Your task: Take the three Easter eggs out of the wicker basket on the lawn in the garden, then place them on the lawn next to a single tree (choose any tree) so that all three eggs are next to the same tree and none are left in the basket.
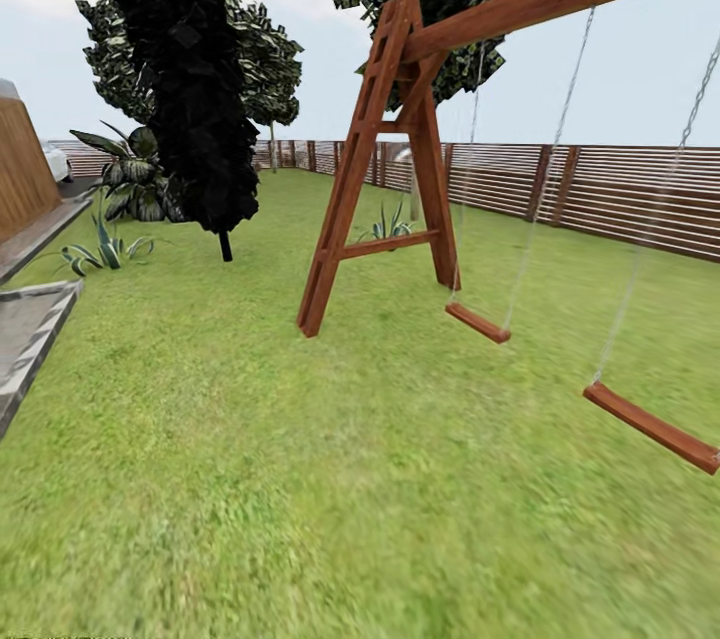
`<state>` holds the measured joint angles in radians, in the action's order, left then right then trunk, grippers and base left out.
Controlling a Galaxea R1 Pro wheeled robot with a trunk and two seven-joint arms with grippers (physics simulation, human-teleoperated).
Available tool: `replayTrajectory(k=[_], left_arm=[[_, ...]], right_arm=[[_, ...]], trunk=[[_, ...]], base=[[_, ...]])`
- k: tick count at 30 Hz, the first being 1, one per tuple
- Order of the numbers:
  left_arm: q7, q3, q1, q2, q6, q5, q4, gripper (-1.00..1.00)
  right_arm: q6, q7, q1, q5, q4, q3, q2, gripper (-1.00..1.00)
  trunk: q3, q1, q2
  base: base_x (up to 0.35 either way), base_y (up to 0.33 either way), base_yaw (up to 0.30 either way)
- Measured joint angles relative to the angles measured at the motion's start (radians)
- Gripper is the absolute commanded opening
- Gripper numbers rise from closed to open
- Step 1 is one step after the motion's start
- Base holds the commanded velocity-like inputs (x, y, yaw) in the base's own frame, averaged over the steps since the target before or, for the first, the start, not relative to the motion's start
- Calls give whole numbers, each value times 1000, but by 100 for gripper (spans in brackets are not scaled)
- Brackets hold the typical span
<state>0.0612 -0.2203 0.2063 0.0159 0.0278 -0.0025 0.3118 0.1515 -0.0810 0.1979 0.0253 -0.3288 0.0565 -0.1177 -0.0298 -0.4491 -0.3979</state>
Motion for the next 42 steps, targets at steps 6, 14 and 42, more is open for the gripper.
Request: replayTrajectory(k=[6, 14, 42], left_arm=[[0, 0, 0, 1, 0, 3, 0, 100], [0, -1, 0, 1, 0, 4, 0, 100], [0, -1, 0, 1, 0, 6, -1, 100]], right_arm=[[0, 0, 0, 1, 0, 0, -13, 100], [0, 0, 0, 1, 1, 0, -14, 100], [-1, -1, 0, 0, 1, 0, -14, 100]], trunk=[[0, 0, 0], [-2, 0, 0], [-5, 0, 0]], base=[[271, 167, 262], [290, 211, 275], [309, 140, 98]])
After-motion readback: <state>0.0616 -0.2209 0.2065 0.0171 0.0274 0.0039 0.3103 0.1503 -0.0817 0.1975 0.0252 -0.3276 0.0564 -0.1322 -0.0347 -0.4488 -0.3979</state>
